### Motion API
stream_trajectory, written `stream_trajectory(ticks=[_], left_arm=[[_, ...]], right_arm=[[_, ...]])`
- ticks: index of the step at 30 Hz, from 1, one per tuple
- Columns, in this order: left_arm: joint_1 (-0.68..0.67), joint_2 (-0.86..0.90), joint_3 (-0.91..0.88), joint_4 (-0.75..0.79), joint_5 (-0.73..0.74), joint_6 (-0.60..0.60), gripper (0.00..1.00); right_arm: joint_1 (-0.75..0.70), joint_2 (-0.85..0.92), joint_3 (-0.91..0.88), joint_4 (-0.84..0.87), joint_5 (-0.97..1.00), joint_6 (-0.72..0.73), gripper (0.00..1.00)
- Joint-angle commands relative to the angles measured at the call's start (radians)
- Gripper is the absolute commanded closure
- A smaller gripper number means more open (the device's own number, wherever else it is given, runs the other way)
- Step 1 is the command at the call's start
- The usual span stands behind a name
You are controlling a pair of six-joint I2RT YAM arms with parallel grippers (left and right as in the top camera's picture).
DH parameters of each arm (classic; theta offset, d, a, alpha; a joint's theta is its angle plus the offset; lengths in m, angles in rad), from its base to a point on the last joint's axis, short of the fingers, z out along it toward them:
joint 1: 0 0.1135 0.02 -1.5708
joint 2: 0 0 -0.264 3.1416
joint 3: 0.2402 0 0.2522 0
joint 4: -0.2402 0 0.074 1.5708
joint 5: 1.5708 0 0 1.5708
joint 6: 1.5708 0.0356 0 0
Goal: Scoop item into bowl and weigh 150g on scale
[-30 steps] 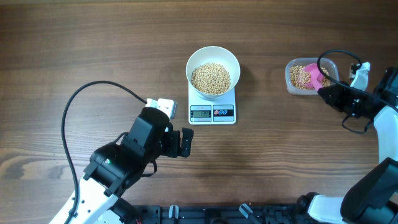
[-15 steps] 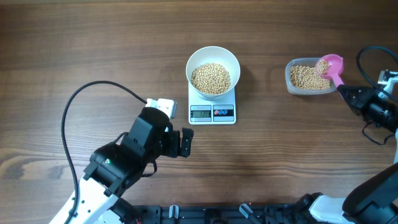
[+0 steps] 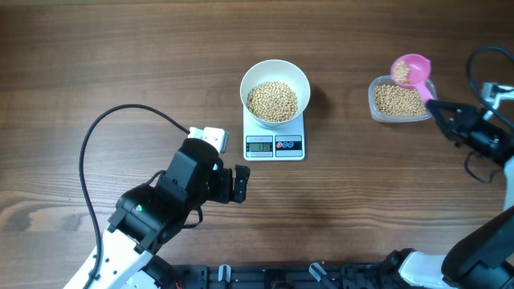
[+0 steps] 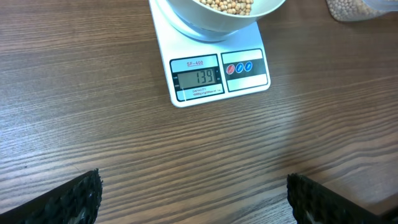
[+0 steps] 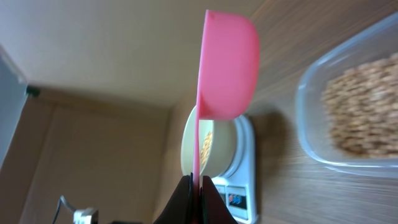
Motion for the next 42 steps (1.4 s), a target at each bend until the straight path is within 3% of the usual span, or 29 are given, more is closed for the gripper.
stream_trajectory(ticks=[1,4,6,12,17,20,25,32,42], left_arm=[[-0.003,0.003,0.014,0.003,-0.017,0.012,0.0],[-0.003,0.003,0.014,0.003,-0.017,0.012,0.0],[-0.003,0.003,0.014,0.003,-0.017,0.012,0.0],[-0.003,0.003,0.014,0.003,-0.017,0.012,0.0],[-0.003,0.003,0.014,0.003,-0.017,0.012,0.0],[-0.003,0.003,0.014,0.003,-0.017,0.012,0.0],[-0.003,0.003,0.014,0.003,-0.017,0.012,0.0],[-0.003,0.003,0.014,0.003,-0.017,0.012,0.0],[-0.004,0.003,0.014,0.003,-0.017,0.012,0.0]], right_arm=[[0.107,0.014,0.01,0.032,-0.061,0.042,0.96],[0.239,0.014,0.01,0.136,-0.053,0.163,0.96],[0.366,0.014,0.01,0.291,-0.053,0.291,0.96],[0.574,0.014,0.01,0.679,0.047,0.476,0.96],[0.659,0.014,0.01,0.69,0.132,0.482,0.96],[0.699,0.014,0.01,0.637,0.174,0.425,0.96],[0.766,0.014,0.01,0.475,0.464,0.227,0.96],[0.836,0.014,0.01,0.459,0.704,0.064,0.96],[0.966,0.012,0.018,0.409,0.882,-0.105,0.96]])
